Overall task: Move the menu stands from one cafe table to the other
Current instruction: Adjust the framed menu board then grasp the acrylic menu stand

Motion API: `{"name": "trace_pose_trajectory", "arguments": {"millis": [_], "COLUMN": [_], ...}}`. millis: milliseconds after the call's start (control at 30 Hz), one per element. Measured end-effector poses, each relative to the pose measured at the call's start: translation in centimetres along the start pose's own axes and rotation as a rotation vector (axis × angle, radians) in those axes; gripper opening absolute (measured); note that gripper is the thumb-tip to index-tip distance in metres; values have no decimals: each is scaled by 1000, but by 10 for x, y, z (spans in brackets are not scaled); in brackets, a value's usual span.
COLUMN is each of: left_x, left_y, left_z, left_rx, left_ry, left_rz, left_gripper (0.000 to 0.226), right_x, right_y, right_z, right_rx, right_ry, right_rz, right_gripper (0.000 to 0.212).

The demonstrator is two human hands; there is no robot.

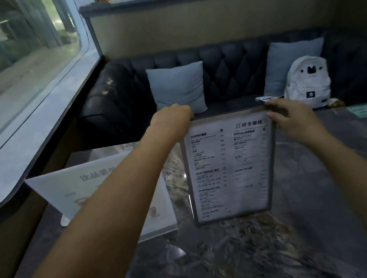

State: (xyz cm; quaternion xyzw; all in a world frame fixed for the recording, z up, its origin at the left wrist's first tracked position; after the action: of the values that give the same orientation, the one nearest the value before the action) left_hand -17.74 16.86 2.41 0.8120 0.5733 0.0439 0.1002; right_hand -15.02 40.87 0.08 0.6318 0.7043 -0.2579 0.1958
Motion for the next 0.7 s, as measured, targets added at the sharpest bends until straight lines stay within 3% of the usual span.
{"name": "trace_pose_trajectory", "arguments": {"millis": [467,600,700], "left_x": [-6,-11,-27], "left_y": [-3,5,24], "left_z": [5,1,-12], "left_rx": [48,78,191], "left_ry": [-13,89,189], "left_rz": [17,58,50], "left_gripper": [28,33,37], "right_x": [3,0,-22], "right_y": [7,8,10], "right_z": [-2,-6,-7], "right_rx": [47,192,272], "right_ry": [28,89,107], "right_rz": [-35,2,-118], "right_gripper": [31,39,36]}}
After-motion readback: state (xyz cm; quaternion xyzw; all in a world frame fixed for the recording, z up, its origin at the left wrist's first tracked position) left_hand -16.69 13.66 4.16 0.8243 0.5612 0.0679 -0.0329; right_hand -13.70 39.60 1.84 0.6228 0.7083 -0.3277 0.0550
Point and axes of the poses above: each hand's wrist, its own y-axis away from the middle knuckle, its own z-axis out of the palm, x = y × z, the point moved 5 cm from there along -y, towards the middle knuckle, and after that the axes turned 14 degrees about -x, right-handed, at the moved point
